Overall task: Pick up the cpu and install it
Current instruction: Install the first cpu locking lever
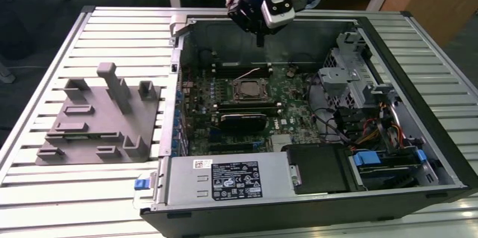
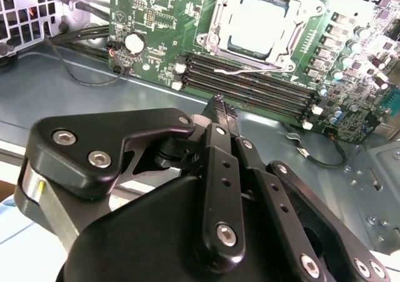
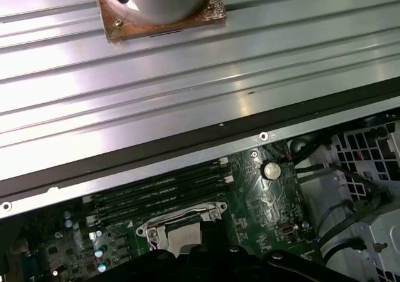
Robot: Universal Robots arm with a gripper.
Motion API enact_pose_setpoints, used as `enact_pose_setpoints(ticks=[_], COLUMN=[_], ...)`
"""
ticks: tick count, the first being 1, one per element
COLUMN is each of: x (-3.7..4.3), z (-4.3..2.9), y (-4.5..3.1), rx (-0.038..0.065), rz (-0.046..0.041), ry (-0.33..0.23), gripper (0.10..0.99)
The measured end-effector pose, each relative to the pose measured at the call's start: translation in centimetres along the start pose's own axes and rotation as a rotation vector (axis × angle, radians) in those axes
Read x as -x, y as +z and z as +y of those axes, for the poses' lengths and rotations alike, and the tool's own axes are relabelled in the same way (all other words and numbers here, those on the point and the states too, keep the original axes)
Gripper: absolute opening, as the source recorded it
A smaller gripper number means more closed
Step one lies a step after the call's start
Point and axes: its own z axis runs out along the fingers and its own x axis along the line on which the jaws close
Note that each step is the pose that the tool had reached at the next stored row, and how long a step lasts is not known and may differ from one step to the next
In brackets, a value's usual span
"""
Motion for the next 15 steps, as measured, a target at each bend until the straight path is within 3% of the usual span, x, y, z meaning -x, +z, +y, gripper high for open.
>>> enact_pose_setpoints(ticks=[15], x=[-0.16], z=[-0.24], y=[1.55], rx=[-0.001], rz=[-0.0004], ry=[0.000], gripper=[0.106])
